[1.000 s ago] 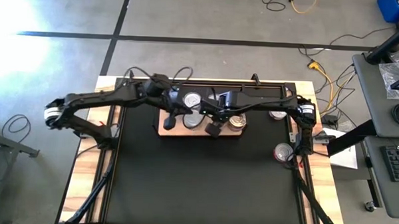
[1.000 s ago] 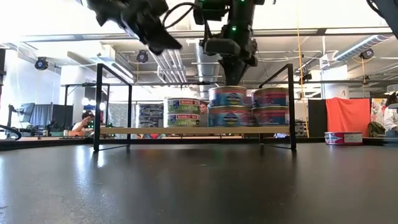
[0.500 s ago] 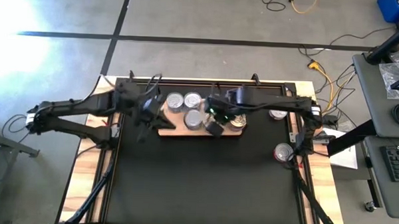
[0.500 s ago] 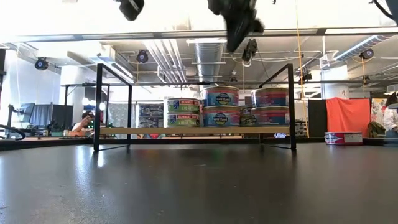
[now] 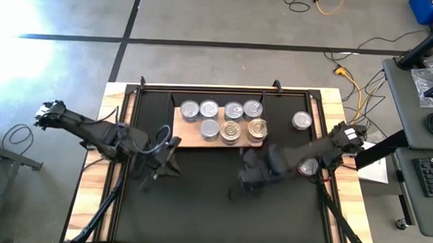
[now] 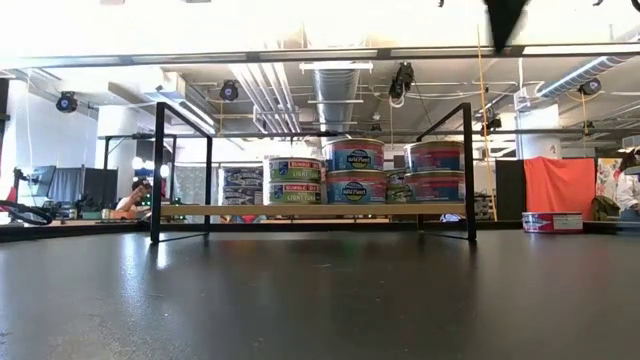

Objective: Stack canned seafood by type on shelf
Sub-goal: Put the bottom red tuna can on the shelf

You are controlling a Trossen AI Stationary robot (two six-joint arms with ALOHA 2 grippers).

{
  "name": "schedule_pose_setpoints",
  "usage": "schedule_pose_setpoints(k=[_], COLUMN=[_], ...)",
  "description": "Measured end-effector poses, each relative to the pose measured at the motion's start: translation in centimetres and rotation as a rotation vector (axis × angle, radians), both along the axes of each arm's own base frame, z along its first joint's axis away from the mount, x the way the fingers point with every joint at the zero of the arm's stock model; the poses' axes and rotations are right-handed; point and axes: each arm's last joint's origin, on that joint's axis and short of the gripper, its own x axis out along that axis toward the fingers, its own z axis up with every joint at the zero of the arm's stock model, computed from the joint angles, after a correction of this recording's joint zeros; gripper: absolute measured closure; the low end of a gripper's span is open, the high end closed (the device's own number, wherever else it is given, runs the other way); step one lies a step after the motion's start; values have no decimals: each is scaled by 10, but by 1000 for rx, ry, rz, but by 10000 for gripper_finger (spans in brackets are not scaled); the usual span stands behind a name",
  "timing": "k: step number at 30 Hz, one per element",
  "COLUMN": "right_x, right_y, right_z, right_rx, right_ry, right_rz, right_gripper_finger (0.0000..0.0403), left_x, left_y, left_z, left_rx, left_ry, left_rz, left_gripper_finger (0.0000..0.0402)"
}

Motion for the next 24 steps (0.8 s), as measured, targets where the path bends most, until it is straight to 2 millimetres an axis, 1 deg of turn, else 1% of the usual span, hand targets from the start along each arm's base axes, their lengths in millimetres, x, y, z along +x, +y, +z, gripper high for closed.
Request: schedule_pose_setpoints(k=[2,5,7,8,11,14,18,21,24], right_x=[-10,-28,-42,-49,-68,-85,-108,-126,-139], right_y=[15,32,37,36,25,9,-14,-26,-35], right_z=[-16,-43,-62,-71,-97,-120,-140,-152,-166], right_rx=[-9,-13,-34,-52,-118,-191,-276,-323,-319], right_ry=[54,167,244,278,387,480,567,618,616], right_rz=[-38,-62,-98,-129,-198,-251,-338,-378,-400], right_gripper_finger=[394,394,394,394,394,394,394,394,394], left_x=[0,-2,-3,-2,4,13,32,49,67], left_y=[-6,-13,-15,-15,-15,-17,-22,-27,-30], left_z=[-1,4,7,7,2,-11,-37,-56,-68], left_rx=[-11,-39,-57,-66,-106,-121,-142,-153,-138], left_ry=[15,3,-4,-2,45,140,283,360,417], left_rz=[-50,-87,-70,-50,30,99,203,276,310], left_gripper_finger=[402,402,402,402,401,386,340,297,252])
